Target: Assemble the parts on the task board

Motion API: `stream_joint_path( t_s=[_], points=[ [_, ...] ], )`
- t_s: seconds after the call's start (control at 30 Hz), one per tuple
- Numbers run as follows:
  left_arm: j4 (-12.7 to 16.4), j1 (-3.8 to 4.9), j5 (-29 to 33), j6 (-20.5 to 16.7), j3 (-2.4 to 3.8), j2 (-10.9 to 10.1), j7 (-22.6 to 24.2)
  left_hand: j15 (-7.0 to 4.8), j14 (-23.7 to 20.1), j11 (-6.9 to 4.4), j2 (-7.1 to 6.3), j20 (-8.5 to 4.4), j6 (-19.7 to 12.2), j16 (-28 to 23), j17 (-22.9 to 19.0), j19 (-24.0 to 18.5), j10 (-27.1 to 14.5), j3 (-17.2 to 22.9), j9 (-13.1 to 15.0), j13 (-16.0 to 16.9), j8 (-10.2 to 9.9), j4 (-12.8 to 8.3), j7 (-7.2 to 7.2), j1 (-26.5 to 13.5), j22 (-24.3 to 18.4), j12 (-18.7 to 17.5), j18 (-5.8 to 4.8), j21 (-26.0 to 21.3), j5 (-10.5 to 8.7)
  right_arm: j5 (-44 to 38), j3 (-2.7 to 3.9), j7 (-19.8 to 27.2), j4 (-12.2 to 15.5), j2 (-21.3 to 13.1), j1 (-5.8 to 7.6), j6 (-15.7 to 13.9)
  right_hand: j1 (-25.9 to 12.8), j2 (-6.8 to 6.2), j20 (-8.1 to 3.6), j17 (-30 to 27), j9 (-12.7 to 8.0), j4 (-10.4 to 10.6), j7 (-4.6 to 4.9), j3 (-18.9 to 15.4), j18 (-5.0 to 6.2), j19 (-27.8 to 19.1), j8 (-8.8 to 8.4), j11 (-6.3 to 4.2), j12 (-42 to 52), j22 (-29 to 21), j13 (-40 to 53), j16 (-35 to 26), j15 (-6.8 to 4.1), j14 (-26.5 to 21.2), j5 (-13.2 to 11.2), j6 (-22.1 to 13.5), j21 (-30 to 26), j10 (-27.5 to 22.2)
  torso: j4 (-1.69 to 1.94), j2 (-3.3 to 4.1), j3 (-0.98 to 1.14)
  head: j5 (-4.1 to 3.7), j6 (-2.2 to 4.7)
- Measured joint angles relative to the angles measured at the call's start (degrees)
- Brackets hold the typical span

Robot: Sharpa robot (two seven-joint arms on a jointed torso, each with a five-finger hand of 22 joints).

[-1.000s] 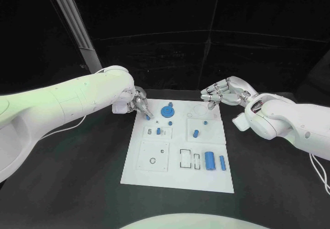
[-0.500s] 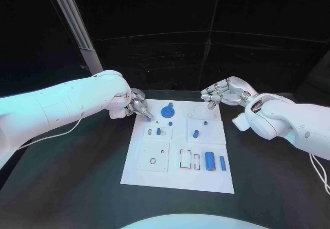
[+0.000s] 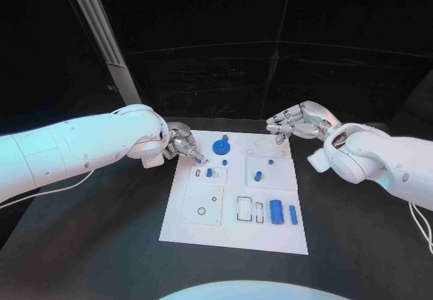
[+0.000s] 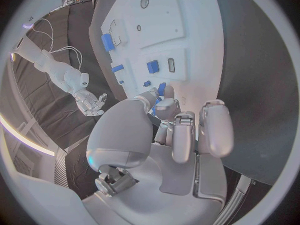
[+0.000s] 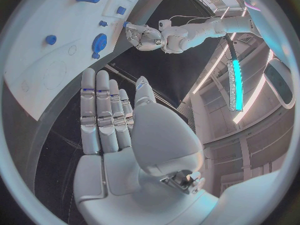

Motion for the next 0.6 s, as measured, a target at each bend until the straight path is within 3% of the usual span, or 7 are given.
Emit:
stream_joint_path(
  t_s=[0.27,0.6],
  points=[
    [4.2,-1.04,-1.5,-2.5,-0.08,-2.5,0.4,0.00,0.0,0.06,-0.38,0.00,0.2,0.0,0.0,0.0,0.1,0.8,0.1,0.0,0.0,-0.2,-0.01,-0.4,0.1,0.0,0.00,0.0,0.29,0.0,0.00,0.0,-0.2,0.0,0.00,0.1,0.0,0.00,0.00,0.0,0.0,0.0,0.00,0.0,0.00,0.0,0.00,0.00,0.0,0.0,0.0,0.0,0.00,0.0,0.0,0.0,0.0,0.0,0.09,-0.01,-0.03,0.34,0.16],
    [5.7,-1.51,-4.3,-2.8,-0.10,-3.0,0.5,0.00,0.0,-0.06,-0.80,0.00,0.2,0.0,0.0,0.0,0.2,1.6,0.2,0.0,0.0,-0.5,0.00,-0.8,0.1,0.0,0.00,0.0,0.29,0.0,0.00,0.1,-0.3,0.1,-0.02,0.2,0.0,0.00,0.00,0.0,0.0,0.0,0.00,0.0,0.00,0.0,0.00,0.00,0.0,-0.1,0.0,0.0,0.00,0.0,0.0,0.0,0.0,0.0,-0.13,0.10,-0.03,0.31,0.09]
  ],
)
